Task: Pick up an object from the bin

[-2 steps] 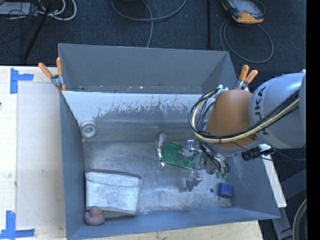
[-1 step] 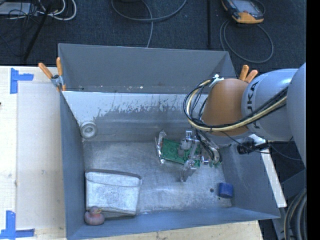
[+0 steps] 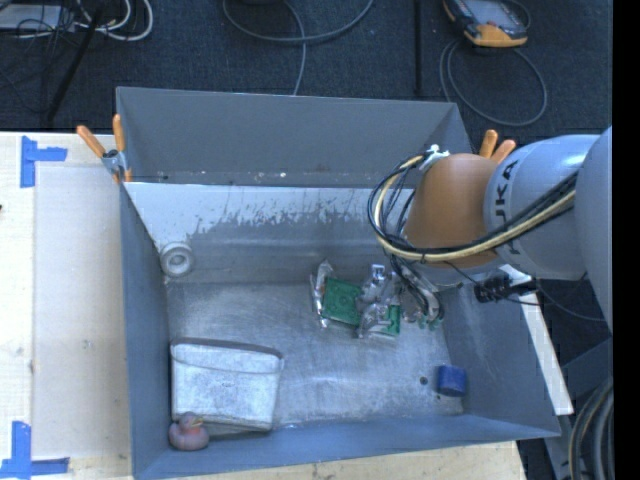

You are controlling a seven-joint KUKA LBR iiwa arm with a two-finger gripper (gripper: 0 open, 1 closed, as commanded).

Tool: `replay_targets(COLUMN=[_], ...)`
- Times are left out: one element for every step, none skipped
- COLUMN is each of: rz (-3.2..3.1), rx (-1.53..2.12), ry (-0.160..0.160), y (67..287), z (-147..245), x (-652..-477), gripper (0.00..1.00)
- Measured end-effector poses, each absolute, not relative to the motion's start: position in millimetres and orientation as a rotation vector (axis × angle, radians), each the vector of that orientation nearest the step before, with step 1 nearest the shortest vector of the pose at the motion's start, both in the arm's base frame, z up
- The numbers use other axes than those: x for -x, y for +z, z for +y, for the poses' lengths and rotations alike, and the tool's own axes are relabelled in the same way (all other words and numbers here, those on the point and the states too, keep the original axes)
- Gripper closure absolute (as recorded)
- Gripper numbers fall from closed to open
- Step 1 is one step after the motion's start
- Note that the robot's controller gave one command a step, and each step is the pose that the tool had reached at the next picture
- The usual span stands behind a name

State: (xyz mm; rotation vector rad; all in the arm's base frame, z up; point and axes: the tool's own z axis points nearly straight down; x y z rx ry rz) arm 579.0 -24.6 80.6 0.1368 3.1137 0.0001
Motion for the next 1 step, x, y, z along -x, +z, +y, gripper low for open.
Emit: replay_targets(rz=[3.117], rx=[0.331], ry=[-0.001], y=[203.3], z=[-10.0], x=[-587.3], gripper=[1.00])
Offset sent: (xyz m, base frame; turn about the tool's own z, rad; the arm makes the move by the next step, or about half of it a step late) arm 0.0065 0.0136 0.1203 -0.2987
